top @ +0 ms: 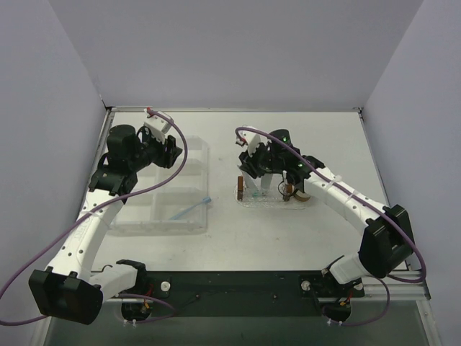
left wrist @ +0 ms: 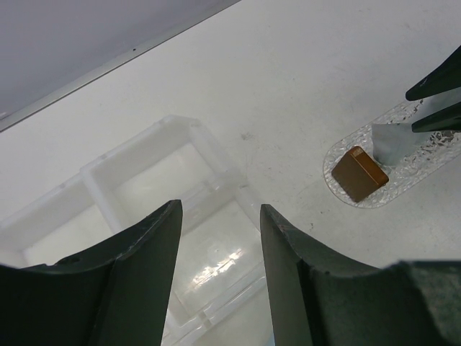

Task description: Prepare toiletry sets of a toothbrush and toothpaste on the tray

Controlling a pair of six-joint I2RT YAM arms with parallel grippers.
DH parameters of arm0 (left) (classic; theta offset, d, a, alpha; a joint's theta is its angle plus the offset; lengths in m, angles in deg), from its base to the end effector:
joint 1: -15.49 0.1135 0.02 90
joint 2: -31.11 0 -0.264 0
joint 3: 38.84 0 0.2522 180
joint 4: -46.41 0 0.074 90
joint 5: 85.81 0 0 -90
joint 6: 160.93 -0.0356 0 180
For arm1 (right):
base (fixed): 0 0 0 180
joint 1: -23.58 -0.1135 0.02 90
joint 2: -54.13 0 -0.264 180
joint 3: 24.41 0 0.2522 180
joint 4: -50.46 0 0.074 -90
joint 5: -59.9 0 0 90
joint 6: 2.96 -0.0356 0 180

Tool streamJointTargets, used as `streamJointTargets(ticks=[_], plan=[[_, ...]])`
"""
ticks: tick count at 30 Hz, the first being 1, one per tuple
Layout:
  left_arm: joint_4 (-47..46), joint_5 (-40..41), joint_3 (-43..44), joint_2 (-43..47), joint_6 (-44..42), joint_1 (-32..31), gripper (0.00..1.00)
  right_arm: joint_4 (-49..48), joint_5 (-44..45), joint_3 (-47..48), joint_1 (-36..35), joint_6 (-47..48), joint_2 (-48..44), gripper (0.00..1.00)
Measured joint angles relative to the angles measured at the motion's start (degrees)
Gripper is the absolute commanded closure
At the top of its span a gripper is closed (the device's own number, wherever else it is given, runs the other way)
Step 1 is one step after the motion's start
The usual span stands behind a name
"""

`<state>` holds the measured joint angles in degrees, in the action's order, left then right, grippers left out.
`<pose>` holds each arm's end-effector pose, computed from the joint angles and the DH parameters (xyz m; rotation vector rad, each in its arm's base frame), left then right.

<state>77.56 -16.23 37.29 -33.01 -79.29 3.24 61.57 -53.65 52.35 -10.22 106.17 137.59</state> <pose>0.2445 -0.0658 0.3683 0.5752 1.8123 -0.3850 0.2762 0.2020 0.3137 -1.0888 1.5488 0.5612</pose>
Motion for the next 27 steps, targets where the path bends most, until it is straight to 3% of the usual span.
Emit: streamJointTargets(ticks=[12,27], plan=[[0.02,0.00,-0.11,0.52,-0.66,0.00,0.43,1.66,2.38,1.31,-1.33,0.81,3.89,0.70],[0.00,-0.02,-0.68,0.59,-0.92,0.35,0.43,2.03,5.14,1.95,-2.29,1.90,4.63,0.89]])
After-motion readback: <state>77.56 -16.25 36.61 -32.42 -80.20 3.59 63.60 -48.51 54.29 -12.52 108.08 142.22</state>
